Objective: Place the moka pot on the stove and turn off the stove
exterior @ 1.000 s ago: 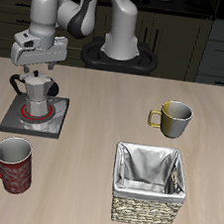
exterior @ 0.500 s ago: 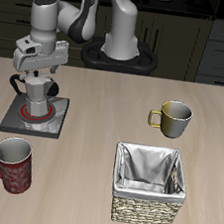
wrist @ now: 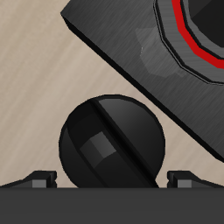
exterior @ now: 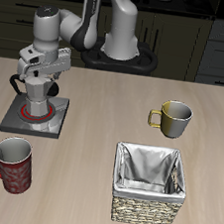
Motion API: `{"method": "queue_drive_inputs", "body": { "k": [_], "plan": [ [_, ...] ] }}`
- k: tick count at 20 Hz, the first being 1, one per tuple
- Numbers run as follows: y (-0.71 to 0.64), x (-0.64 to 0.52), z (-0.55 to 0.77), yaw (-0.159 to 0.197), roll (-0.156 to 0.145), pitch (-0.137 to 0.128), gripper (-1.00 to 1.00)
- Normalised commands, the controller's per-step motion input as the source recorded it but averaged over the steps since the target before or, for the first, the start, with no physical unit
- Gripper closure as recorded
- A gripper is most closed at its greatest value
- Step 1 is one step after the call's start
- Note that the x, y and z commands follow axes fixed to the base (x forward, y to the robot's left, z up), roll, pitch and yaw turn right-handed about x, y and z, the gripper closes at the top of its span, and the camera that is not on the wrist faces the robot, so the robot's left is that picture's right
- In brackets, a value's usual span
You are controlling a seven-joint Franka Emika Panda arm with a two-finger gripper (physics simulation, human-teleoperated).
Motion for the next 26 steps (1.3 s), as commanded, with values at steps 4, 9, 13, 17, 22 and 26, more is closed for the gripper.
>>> {"method": "queue_drive_inputs", "body": {
  "k": [4, 9, 13, 17, 22, 26],
  "plan": [
    [-0.07, -0.11, -0.25, 0.019, -0.003, 0.038, -1.00],
    [-0.09, -0.09, -0.16, 0.001, -0.017, 0.031, 1.00],
    [-0.08, -0.05, 0.05, -0.016, -0.006, -0.002, 1.00],
    [-0.01, 0.03, 0.22, -0.021, 0.001, -0.039, 1.00],
    [0.09, 0.10, 0.14, -0.007, 0.024, -0.009, 1.00],
    [0.15, 0.21, 0.11, -0.040, 0.033, -0.013, 1.00]
  ]
}}
